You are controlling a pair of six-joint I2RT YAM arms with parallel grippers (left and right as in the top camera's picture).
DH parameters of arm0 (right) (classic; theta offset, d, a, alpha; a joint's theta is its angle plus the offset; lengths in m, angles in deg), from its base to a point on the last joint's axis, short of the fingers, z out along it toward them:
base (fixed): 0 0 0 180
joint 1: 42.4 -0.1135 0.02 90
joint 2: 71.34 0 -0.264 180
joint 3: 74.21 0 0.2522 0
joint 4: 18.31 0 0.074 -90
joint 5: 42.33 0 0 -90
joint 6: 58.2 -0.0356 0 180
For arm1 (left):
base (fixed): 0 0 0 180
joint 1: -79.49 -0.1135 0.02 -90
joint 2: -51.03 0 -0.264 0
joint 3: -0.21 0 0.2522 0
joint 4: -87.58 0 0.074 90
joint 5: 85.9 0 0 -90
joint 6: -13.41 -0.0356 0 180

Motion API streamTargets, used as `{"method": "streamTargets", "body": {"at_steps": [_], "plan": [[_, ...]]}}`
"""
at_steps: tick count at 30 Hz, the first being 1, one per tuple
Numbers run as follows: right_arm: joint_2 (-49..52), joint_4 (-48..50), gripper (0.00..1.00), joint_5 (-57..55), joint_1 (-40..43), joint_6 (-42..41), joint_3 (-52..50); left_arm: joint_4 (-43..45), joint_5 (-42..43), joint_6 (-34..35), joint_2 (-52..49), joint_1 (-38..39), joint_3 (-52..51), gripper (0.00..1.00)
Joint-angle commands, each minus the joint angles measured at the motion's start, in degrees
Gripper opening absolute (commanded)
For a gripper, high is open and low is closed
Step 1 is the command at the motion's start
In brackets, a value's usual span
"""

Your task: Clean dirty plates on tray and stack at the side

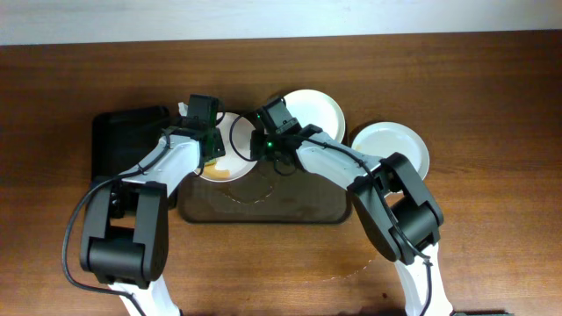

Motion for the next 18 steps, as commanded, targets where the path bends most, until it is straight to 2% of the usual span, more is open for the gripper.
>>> {"method": "streamTargets", "body": {"at_steps": [1,5,9,11,16,18], "plan": [[1.6,-4.2,0.04,4.6,0.3,-0.2,-0.1,3.0,-4.5,-0.1,-1.6,-0.3,-1.3,0.01],[1.6,-5.9,0.04,5.6,0.2,-0.2,-0.1,11.1,-9.1,-2.2,-1.6,-0.3,-1.3,0.01],[1.6,-6.2,0.04,5.6,0.3,-0.2,-0.1,20.5,-9.2,-8.6,-1.6,1.3,-1.2,0.01],[1.6,-6.2,0.04,5.6,0.3,-0.2,-0.1,22.0,-9.1,-9.2,-0.9,1.8,-1.1,0.01],[1.6,-6.2,0.04,5.8,1.2,-0.1,-0.1,8.7,-0.3,-9.1,8.3,1.8,-1.1,0.01],[1.6,-6.3,0.04,6.3,1.4,-0.1,0.2,2.1,-0.3,-9.1,8.6,1.8,-1.1,0.01]]}}
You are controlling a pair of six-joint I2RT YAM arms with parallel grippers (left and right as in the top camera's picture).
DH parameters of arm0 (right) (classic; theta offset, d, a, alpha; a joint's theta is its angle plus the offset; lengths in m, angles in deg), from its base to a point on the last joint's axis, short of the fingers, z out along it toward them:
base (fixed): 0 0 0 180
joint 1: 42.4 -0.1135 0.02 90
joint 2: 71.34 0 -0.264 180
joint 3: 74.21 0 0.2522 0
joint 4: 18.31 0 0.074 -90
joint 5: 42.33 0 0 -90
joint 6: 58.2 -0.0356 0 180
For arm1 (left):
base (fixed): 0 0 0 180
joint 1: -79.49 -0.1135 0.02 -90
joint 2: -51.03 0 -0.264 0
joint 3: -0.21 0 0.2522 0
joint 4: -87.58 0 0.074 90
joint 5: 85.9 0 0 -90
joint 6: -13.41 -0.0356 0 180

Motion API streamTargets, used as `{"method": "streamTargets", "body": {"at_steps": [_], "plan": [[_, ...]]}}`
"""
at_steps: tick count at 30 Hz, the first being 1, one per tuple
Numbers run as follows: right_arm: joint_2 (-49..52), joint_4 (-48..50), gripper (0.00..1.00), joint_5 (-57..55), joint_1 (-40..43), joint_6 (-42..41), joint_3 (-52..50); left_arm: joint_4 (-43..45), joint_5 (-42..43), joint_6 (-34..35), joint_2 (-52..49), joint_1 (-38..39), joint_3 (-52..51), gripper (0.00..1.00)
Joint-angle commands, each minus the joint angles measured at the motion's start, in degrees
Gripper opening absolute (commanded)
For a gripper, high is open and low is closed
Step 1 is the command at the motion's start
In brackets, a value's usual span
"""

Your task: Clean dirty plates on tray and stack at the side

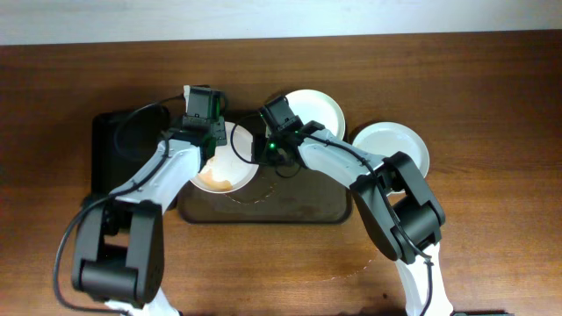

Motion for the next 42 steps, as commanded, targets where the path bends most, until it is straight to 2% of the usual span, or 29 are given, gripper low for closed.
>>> {"method": "streamTargets", "body": {"at_steps": [1,4,6,7,8,9,11,13,16,19,22,25,28,31,36,39,42], "plan": [[1.6,-2.3,0.04,0.6,0.5,1.6,0.2,-8.1,2.3,-0.8,1.7,0.0,0.1,0.01],[1.5,-10.3,0.04,0.5,0.3,7.3,6.0,-9.4,3.5,-0.2,1.0,-0.6,0.2,0.01],[1.2,-15.5,0.04,0.8,0.4,10.6,9.6,-9.1,10.7,-0.2,1.3,-2.8,1.5,0.01],[0.5,-18.2,0.04,0.7,0.5,12.9,11.2,-9.8,18.8,-0.2,1.5,-5.9,3.8,0.01],[-0.7,-21.6,0.04,0.5,0.5,16.0,13.5,-10.1,23.5,-0.2,1.5,-8.1,5.0,0.01],[-1.7,-24.0,0.04,-0.9,0.4,17.3,15.0,-10.2,25.6,-0.2,1.5,-9.5,5.6,0.01],[-5.1,-29.8,0.04,-10.3,0.0,17.9,17.4,-10.6,25.6,-0.2,1.5,-10.4,5.7,0.01],[-8.1,-32.4,0.04,-16.2,0.0,19.8,17.6,-10.8,25.3,-0.2,1.5,-10.6,5.7,0.01],[-13.8,-36.7,0.04,-31.6,0.0,20.6,17.6,-9.8,25.3,2.4,1.4,-12.5,5.7,0.01],[-17.5,-38.4,0.04,-43.3,-0.9,20.6,17.6,-9.7,25.2,2.4,1.4,-12.5,5.6,0.01],[-17.9,-39.8,0.04,-60.8,-4.4,20.6,17.4,-9.5,23.7,2.4,1.1,-12.5,5.6,0.01],[-17.9,-40.1,0.04,-67.9,-9.0,20.5,17.0,-9.5,23.5,2.4,0.2,-12.5,5.6,0.01],[-17.9,-41.8,0.04,-77.6,-14.7,17.6,17.0,-9.0,23.5,2.4,-1.0,-12.5,5.6,0.01],[-17.9,-45.7,0.04,-84.8,-17.7,11.3,17.0,-9.1,23.8,2.4,-1.8,-12.5,5.6,0.01],[-18.4,-49.3,0.04,-84.9,-16.7,-0.4,17.1,-9.1,23.8,2.4,-2.1,-12.5,5.6,0.01],[-23.0,-49.9,0.04,-67.5,-10.8,-1.8,17.1,-9.6,23.8,2.4,-2.1,-12.5,5.6,0.01],[-29.3,-50.8,0.04,-49.4,1.8,1.7,17.1,-10.4,23.7,2.4,-2.1,-12.5,5.6,0.01]]}}
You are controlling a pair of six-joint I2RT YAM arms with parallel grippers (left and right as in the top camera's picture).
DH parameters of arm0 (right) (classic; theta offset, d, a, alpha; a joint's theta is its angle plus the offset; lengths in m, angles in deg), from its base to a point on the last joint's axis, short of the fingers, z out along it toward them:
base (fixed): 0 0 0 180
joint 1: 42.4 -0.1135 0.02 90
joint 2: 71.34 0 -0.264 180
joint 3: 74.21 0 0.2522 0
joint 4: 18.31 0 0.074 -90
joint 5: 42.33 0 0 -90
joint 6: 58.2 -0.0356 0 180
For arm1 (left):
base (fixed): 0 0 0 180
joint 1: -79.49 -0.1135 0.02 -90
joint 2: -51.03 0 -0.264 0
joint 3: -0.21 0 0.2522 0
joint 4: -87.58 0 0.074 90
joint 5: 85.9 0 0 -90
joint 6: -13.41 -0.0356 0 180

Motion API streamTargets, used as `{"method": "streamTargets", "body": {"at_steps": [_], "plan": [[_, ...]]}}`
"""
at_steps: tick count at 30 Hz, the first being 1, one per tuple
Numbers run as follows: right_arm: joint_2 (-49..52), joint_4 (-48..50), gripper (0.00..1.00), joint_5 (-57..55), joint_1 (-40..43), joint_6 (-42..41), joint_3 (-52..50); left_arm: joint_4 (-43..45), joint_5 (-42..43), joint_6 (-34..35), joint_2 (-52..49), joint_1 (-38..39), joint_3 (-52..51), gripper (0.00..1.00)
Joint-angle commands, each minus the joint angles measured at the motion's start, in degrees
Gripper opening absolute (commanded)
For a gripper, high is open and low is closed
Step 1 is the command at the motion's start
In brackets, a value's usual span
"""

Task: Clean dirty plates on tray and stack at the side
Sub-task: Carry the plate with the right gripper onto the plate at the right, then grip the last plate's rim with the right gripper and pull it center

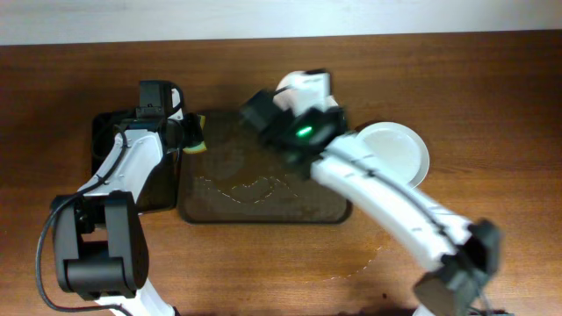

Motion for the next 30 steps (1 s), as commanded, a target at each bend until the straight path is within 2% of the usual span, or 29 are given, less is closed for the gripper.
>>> {"method": "streamTargets", "body": {"at_steps": [1,5,7,9,10,15,16,19,20,23,25,27,30], "plan": [[-8.3,-3.5,0.04,19.3,14.7,1.0,0.7,-0.8,-0.2,0.6,-0.5,-0.1,0.8,0.01],[-8.3,-9.9,0.04,27.1,32.9,5.3,-0.3,-1.3,-0.2,0.6,-0.5,0.0,0.8,0.01],[-8.2,-5.5,0.04,32.7,41.3,9.7,-6.8,-1.9,-0.2,0.6,-0.5,0.0,0.8,0.01],[-8.2,-0.5,0.04,34.9,43.8,10.2,-12.9,-2.0,-0.2,0.6,-0.5,-0.1,0.8,0.01],[-8.2,5.2,0.04,35.3,44.7,10.2,-19.7,-2.0,-0.2,0.6,-0.5,-0.1,0.8,0.01],[-7.8,24.9,0.05,40.8,44.9,10.2,-36.4,-2.2,-0.2,0.6,-0.5,-0.1,0.8,0.01],[-7.4,26.5,0.1,42.4,44.9,10.2,-38.0,-2.2,-0.2,0.6,-0.5,-0.1,0.8,0.01],[-7.3,24.9,0.52,43.7,44.9,10.3,-38.4,-2.2,-0.3,0.6,-0.5,-0.1,0.8,0.01],[-7.3,23.2,0.57,45.2,44.9,12.0,-36.7,-2.2,-0.2,0.6,-0.5,-0.1,0.8,0.01],[-7.3,14.6,0.59,50.8,43.8,15.8,-22.7,-2.2,-0.2,0.6,-0.5,0.0,0.8,0.01],[-7.3,16.4,0.57,55.7,39.9,15.3,-15.6,-2.2,-0.2,0.6,-0.5,-0.1,0.8,0.01],[-6.2,21.0,0.56,54.3,35.2,8.2,-15.3,-2.2,-0.2,0.6,-0.5,-0.1,0.8,0.01],[-0.4,22.8,0.56,51.5,28.1,0.3,-15.3,-2.2,-0.2,0.6,-0.5,-0.1,0.8,0.01]]}}
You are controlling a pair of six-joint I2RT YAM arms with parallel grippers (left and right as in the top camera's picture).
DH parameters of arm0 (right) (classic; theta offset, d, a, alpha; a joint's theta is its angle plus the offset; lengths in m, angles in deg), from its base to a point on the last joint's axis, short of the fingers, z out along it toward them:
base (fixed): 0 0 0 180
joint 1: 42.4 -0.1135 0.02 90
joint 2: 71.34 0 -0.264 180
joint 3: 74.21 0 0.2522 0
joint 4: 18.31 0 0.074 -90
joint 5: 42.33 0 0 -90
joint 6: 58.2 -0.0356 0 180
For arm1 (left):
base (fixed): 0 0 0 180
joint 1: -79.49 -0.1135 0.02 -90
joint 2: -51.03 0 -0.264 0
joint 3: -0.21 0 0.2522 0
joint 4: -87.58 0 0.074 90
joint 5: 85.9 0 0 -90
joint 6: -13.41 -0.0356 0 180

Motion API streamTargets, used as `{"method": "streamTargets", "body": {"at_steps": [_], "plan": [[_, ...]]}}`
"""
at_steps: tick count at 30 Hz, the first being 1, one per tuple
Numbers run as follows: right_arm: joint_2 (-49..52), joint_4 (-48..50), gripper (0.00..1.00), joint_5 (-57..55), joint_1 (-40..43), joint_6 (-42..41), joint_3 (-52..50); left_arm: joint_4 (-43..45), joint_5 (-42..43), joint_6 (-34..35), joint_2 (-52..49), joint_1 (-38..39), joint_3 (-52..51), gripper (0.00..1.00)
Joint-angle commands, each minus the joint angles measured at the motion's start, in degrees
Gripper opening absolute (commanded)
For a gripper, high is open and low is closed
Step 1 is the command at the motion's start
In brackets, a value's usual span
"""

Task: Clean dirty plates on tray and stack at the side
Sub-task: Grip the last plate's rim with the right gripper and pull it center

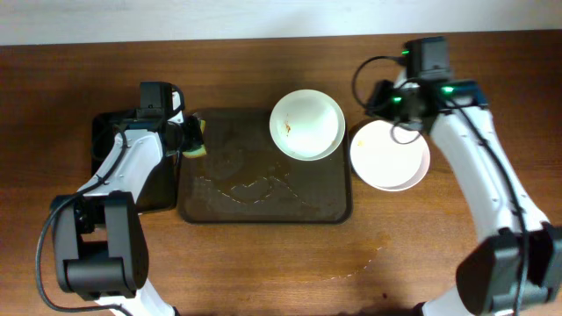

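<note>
A white plate [306,124] with a small reddish smear stands at the back right of the dark tray [263,197]. Right of the tray, on the table, another white plate [389,158] sits over the side pile. My right gripper [389,112] is at that plate's far rim and appears shut on it. At the tray's back left edge, my left gripper [190,138] is shut on a yellow-green sponge [197,143]. Streaks of residue mark the tray floor.
A black bin [118,145] stands left of the tray, under my left arm. The brown table [492,263] extends to the right and front. A pale wall edge runs along the back.
My right arm has moved from above the tray's back to the right side, its gripper now at the side plate's rim. The smeared plate on the tray shows again. The left gripper and sponge have stayed put.
Both grippers were at a stained plate on the tray's left, the left with the sponge on it. Then that plate was gone from there, the left gripper back at the tray's edge, the right arm raised. Now the right gripper is at the side pile.
</note>
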Motion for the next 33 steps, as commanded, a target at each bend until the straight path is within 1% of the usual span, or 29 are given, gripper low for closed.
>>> {"method": "streamTargets", "body": {"at_steps": [1,2,4,6,7,9,10,11,12,13,15,18,21,22,23,24,25,26,27,29,30,32,33], "plan": [[8.0,1.2,0.57,-6.1,-7.7,-10.9,0.1,0.1,-0.2,0.5,-0.5,-0.1,0.8,0.01],[10.4,2.1,0.57,-8.0,-9.4,-12.0,0.1,0.1,-0.2,0.5,-0.5,-0.1,0.8,0.01],[13.8,2.3,0.57,-8.4,-11.1,-13.0,0.1,0.4,-0.2,0.5,-0.5,-0.1,0.8,0.01],[17.4,1.6,0.53,-8.3,-11.7,-13.0,0.1,0.5,-0.2,0.5,-0.5,-0.1,0.8,0.01],[19.1,1.4,0.53,-8.1,-11.9,-13.0,0.1,0.3,-0.2,0.5,-0.5,0.0,0.8,0.01],[21.0,1.0,0.49,-7.8,-12.7,-13.0,0.1,0.1,-0.2,0.5,-0.5,0.0,0.8,0.01],[22.4,1.0,0.43,-7.6,-13.9,-13.0,0.1,0.1,-0.2,0.5,-0.5,-0.1,0.8,0.01],[23.4,1.0,0.34,-6.6,-15.3,-13.0,0.1,0.1,-0.2,0.5,-0.5,-0.1,0.8,0.01],[23.9,1.1,0.29,-5.4,-16.4,-12.9,0.0,0.1,-0.2,0.5,-0.5,0.0,0.8,0.01],[24.2,1.8,0.24,-3.4,-18.1,-11.0,0.0,0.1,-0.2,0.5,-0.5,-0.1,0.8,0.01],[24.3,2.8,0.24,-1.6,-22.9,-6.5,0.0,0.1,-0.2,0.5,-0.5,-0.1,0.8,0.01],[24.3,2.9,0.24,-3.4,-28.2,-5.0,0.6,0.1,-0.2,0.5,-0.5,-0.1,0.8,0.01],[24.3,2.0,0.24,-3.8,-27.3,-1.6,4.8,0.1,-0.2,0.5,-0.5,-0.1,0.8,0.01],[24.3,1.8,0.29,-3.8,-26.5,1.6,6.6,0.1,-0.2,0.5,-0.5,-0.1,0.8,0.01],[24.3,1.8,0.37,-3.8,-25.4,6.4,8.5,0.1,-0.2,0.5,-0.5,-0.1,0.8,0.01],[24.3,2.2,0.55,-3.8,-24.3,10.5,10.1,0.1,-0.2,0.5,-0.5,-0.1,0.8,0.01],[24.3,4.9,0.69,-2.8,-22.8,14.5,10.4,0.1,-0.2,0.5,-0.5,-0.1,0.8,0.01],[24.5,7.4,0.72,2.4,-21.4,20.7,10.4,0.1,-0.2,0.5,-0.5,-0.1,0.8,0.01],[25.1,9.0,0.72,4.4,-20.2,24.7,10.4,0.0,-0.2,0.5,-0.5,0.0,0.8,0.01],[26.3,9.7,0.71,3.5,-19.1,26.9,10.4,-0.1,-0.2,0.5,-0.5,0.0,0.8,0.01],[28.1,9.8,0.7,4.3,-18.8,29.4,10.4,-0.1,-0.2,0.5,-0.5,-0.1,0.8,0.01],[30.2,9.5,0.69,7.7,-19.1,31.1,10.4,-0.1,-0.2,0.5,-0.5,-0.1,0.8,0.01],[30.9,9.5,0.66,8.5,-19.6,31.1,10.4,-0.2,-0.2,0.5,-0.5,-0.1,0.8,0.01]]}}
